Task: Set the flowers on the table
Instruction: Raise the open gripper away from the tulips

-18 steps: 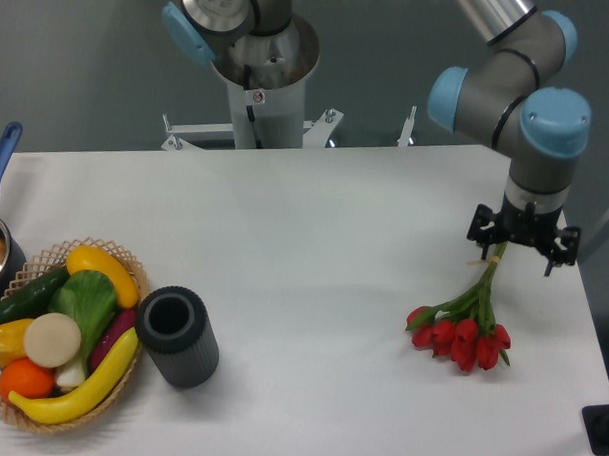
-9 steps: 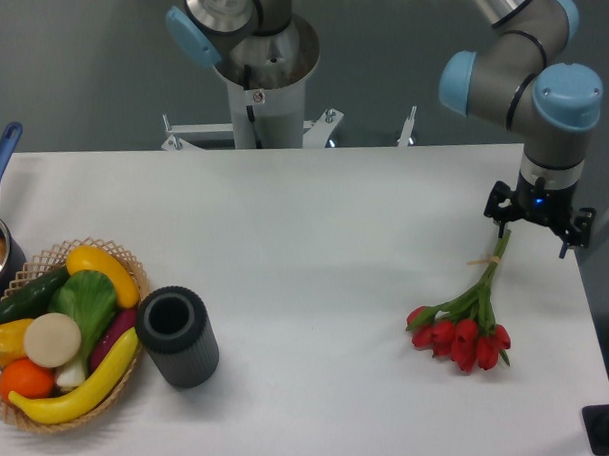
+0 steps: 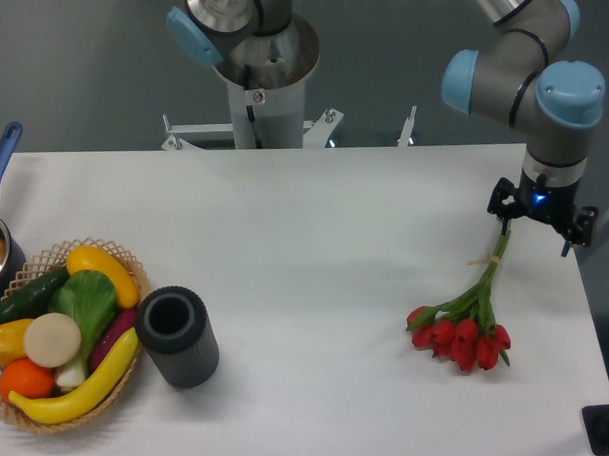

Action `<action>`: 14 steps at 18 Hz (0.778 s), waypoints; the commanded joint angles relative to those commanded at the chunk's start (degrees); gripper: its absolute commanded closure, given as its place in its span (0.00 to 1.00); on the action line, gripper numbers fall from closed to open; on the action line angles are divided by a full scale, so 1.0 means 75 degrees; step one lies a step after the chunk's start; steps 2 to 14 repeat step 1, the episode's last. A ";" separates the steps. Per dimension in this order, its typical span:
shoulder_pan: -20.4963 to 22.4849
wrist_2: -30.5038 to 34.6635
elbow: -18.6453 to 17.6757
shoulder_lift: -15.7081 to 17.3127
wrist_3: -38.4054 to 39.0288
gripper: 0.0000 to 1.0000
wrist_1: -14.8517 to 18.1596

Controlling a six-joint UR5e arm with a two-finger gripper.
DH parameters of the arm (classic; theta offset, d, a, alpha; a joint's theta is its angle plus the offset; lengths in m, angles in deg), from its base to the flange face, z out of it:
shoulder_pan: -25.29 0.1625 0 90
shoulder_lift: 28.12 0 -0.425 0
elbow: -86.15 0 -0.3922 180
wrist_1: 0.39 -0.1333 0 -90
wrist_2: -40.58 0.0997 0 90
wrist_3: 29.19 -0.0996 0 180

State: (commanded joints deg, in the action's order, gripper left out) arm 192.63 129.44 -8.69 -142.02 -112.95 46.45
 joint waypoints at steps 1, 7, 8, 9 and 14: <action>0.0000 0.0000 0.0000 0.0000 0.0000 0.00 0.0000; 0.0000 0.0000 0.0000 0.0000 0.0000 0.00 0.0000; 0.0000 0.0000 0.0000 0.0000 0.0000 0.00 0.0000; 0.0000 0.0000 0.0000 0.0000 0.0000 0.00 0.0000; 0.0000 0.0000 0.0000 0.0000 0.0000 0.00 0.0000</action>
